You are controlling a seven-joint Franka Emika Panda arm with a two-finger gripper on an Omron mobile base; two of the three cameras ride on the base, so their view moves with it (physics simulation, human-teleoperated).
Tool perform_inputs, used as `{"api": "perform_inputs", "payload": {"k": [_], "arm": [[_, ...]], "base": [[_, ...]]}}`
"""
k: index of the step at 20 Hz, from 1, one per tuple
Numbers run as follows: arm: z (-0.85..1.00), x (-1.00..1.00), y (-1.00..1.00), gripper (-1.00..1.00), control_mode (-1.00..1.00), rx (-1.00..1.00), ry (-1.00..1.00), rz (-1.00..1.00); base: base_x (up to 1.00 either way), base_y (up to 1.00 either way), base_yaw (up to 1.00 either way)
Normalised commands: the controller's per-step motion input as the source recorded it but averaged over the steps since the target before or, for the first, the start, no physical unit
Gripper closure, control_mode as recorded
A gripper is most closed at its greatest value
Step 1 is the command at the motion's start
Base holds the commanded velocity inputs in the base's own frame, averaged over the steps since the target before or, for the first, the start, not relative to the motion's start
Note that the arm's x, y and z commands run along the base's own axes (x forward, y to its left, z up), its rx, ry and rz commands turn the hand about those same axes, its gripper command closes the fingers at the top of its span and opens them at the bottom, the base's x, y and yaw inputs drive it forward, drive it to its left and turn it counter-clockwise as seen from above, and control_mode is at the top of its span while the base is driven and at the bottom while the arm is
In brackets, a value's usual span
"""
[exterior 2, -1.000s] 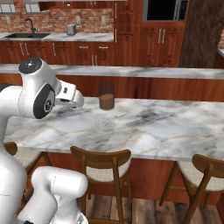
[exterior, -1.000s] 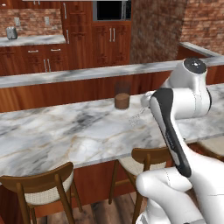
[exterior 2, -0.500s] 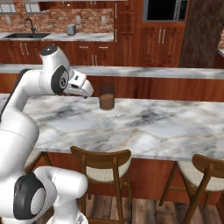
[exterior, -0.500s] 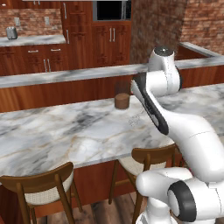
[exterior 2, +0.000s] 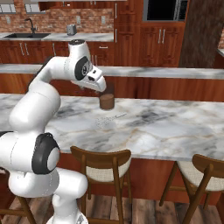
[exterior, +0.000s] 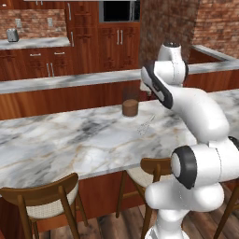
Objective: Pick the candle and jar from the dining table and place them in the open cabinet. Close the cabinet after placing the objects.
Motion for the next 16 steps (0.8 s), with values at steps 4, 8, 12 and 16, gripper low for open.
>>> {"api": "perform_inputs", "payload": {"k": [4, 8, 12, 16], "arm": [[-0.43, 0.69, -0.10, -1.00, -1.00, 0.17, 0.00, 0.00], [-0.04, 0.82, 0.00, -1.00, -1.00, 0.08, 0.03, -0.10], [0.17, 0.55, 0.00, -1.00, -1.00, 0.00, 0.13, -0.17], [-0.04, 0.38, 0.00, -1.00, -1.00, 0.00, 0.09, -0.18]], "base": [[0.00, 0.00, 0.00], [0.00, 0.00, 0.00], [0.00, 0.00, 0.00], [0.00, 0.00, 0.00]]}}
